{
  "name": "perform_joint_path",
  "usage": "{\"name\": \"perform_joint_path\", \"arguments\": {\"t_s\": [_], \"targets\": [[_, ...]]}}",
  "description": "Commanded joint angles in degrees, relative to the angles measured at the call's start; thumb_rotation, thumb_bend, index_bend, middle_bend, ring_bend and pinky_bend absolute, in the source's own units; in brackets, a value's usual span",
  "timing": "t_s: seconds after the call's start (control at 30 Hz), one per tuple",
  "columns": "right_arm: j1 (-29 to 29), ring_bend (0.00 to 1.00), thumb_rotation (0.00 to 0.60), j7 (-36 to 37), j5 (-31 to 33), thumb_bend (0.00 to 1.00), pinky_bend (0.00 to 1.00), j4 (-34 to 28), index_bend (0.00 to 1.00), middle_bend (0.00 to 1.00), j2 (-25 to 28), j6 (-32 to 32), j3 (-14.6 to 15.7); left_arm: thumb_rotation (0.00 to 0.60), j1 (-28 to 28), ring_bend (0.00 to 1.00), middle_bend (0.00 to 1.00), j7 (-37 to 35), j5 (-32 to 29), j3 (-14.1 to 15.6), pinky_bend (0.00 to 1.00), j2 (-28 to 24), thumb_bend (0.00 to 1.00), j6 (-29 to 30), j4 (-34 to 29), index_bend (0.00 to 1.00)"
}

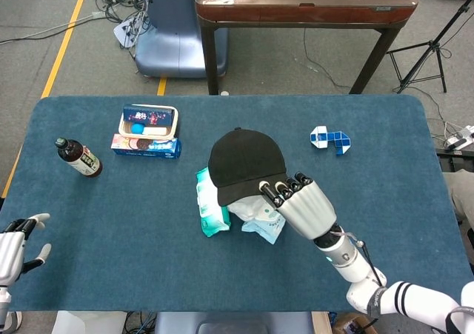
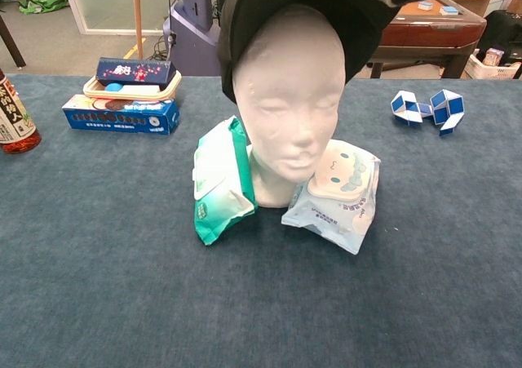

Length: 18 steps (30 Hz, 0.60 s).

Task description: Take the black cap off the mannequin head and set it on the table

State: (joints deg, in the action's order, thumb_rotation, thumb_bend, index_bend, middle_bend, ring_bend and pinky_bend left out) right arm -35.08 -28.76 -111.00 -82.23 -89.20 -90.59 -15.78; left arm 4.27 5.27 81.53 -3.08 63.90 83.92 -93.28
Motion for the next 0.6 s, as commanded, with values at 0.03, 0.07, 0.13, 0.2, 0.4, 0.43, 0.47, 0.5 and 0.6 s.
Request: {"name": "perform_joint_path", "arguments": {"t_s": [0.03, 0.07, 0.13, 0.2, 0.4, 0.43, 0.47, 0.5, 0.6], "targets": [[-1.0, 1.0, 0.6, 0.0, 0.3, 0.49, 1.0, 1.5, 0.79, 1.0, 0.0, 0.3, -0.8, 0.6, 0.0, 0.29, 0.4, 0.1, 0.1, 0.1, 0.52, 0.0, 0.3, 0.0, 0.0, 0.27], [-1.4, 1.0, 0.6, 0.2, 0.6, 0.49, 1.0, 2.4, 0.79, 1.0, -0.2, 0.5, -1.2, 0.6, 0.0, 0.29, 0.4, 0.0, -0.1, 0.0, 0.52, 0.0, 0.3, 0.0, 0.0, 0.27], [-2.0, 1.0, 0.6, 0.7, 1.1, 0.49, 1.0, 3.6, 0.79, 1.0, -0.5, 0.6, -1.6, 0.6, 0.0, 0.29, 0.4, 0.0, -0.3, -0.1, 0.52, 0.0, 0.3, -0.1, 0.1, 0.27], [-2.7, 1.0, 0.6, 1.3, 1.7, 0.49, 1.0, 5.0, 0.79, 1.0, -0.9, 0.6, -2.1, 0.6, 0.0, 0.29, 0.4, -0.1, -0.3, -0.1, 0.52, 0.0, 0.3, -0.1, 0.0, 0.27], [-4.0, 1.0, 0.6, 3.0, 2.6, 0.49, 1.0, 8.2, 0.8, 1.0, -2.0, -0.7, -2.8, 0.6, -0.1, 0.29, 0.4, -0.4, -0.3, -0.1, 0.52, -0.1, 0.3, 0.1, 0.0, 0.27], [-4.1, 1.0, 0.6, 3.3, 2.7, 0.49, 1.0, 8.5, 0.8, 1.0, -2.1, -1.0, -2.8, 0.6, -0.1, 0.29, 0.4, -0.4, -0.3, -0.1, 0.52, -0.1, 0.3, 0.1, 0.1, 0.27], [-4.3, 1.0, 0.6, 3.5, 2.7, 0.49, 1.0, 8.8, 0.8, 1.0, -2.1, -1.3, -2.9, 0.6, -0.1, 0.29, 0.4, -0.5, -0.3, -0.1, 0.52, -0.1, 0.3, 0.1, 0.1, 0.27], [-4.4, 1.0, 0.6, 3.6, 2.7, 0.49, 1.0, 9.0, 0.81, 1.0, -2.1, -1.5, -2.9, 0.6, -0.1, 0.29, 0.4, -0.5, -0.2, -0.1, 0.52, -0.1, 0.3, 0.1, 0.0, 0.27], [-4.8, 1.0, 0.6, 3.6, 2.7, 0.49, 1.0, 9.2, 0.81, 1.0, -1.9, -2.3, -3.2, 0.6, -0.1, 0.29, 0.4, -0.4, -0.2, -0.1, 0.52, -0.1, 0.3, 0.1, 0.0, 0.27]]}}
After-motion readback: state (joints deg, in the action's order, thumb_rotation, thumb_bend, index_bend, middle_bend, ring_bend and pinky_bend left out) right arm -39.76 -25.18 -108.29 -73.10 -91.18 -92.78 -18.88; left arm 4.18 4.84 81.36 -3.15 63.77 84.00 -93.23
